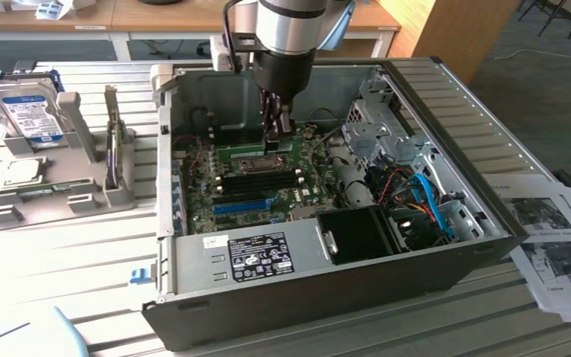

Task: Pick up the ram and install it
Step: 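Insert the ram into the slot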

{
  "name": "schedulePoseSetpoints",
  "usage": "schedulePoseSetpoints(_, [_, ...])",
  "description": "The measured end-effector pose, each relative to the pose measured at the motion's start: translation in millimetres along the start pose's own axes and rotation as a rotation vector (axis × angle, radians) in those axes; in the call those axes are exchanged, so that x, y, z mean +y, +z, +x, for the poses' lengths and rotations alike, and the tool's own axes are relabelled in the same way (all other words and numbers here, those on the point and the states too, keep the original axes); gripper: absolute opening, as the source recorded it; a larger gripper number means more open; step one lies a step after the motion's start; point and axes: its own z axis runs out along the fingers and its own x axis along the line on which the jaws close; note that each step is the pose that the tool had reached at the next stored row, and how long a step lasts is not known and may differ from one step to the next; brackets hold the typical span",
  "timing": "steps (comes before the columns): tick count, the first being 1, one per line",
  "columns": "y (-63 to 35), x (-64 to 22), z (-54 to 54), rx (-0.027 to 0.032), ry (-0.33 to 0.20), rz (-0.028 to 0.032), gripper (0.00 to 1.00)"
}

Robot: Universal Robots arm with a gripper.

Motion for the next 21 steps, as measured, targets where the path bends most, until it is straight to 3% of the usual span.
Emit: schedulePoseSetpoints(21, [23.3,-0.7,0.3,0.0002,0.0,-0.0001,0.11])
